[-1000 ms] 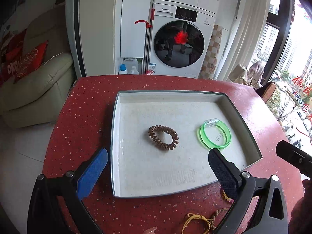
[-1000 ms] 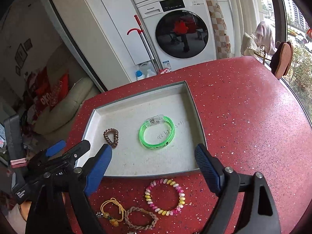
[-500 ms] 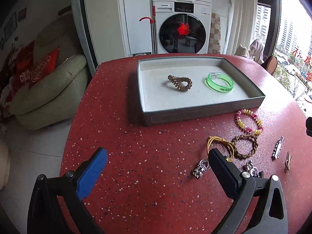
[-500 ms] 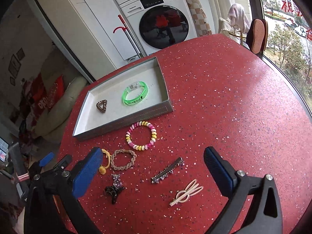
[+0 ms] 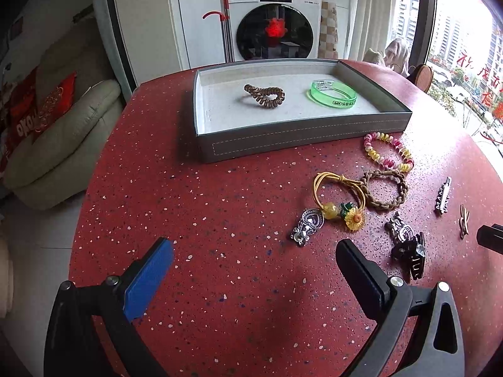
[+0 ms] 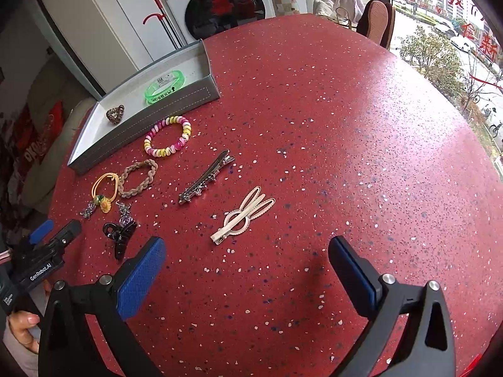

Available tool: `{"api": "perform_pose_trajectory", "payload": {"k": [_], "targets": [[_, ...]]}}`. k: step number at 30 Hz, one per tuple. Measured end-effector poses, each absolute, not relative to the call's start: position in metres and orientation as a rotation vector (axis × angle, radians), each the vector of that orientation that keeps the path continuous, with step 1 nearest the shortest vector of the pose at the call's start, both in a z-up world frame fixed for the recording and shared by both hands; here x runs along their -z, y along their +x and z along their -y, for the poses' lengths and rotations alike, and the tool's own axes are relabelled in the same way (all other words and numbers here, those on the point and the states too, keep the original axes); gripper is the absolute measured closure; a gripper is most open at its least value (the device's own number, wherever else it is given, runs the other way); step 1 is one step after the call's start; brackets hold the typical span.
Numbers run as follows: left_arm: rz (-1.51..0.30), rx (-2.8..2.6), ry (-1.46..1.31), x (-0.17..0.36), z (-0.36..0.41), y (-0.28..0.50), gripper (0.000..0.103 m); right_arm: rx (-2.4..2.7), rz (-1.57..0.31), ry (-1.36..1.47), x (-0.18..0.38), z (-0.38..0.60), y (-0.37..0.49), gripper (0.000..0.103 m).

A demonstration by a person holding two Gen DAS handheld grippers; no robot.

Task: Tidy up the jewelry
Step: 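Move the left gripper to the silver pendant and grasp it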

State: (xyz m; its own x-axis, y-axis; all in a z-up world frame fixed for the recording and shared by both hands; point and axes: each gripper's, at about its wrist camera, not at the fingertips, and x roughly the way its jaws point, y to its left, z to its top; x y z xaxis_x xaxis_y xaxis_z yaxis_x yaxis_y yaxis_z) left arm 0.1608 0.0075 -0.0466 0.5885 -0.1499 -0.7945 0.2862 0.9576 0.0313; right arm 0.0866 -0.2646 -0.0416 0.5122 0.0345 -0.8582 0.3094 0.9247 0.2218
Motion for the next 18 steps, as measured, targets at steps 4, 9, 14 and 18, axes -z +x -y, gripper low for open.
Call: {"api": "perform_pose_trajectory", "payload": {"k": [4,9,14,18], "targets": [[-0.897,0.28,0.191,0.047,-0.002,0.167,0.0,0.214,-1.022,0.342,0.041,0.255,0.092,0.0],[-0.881,0.314,0.237,0.048,0.007,0.171,0.0,0.281,-1.021,0.335,0.043,0.25,0.098,0.009],[-0.883,0.342,0.243,0.049,0.014,0.175,0.0,0.35,-1.019,0.308,0.047,0.244,0.104,0.026],[-0.894,0.355,0.255,0.052,0.019,0.177,0.002,0.37,-1.019,0.247,0.049,0.236,0.106,0.029]]}}
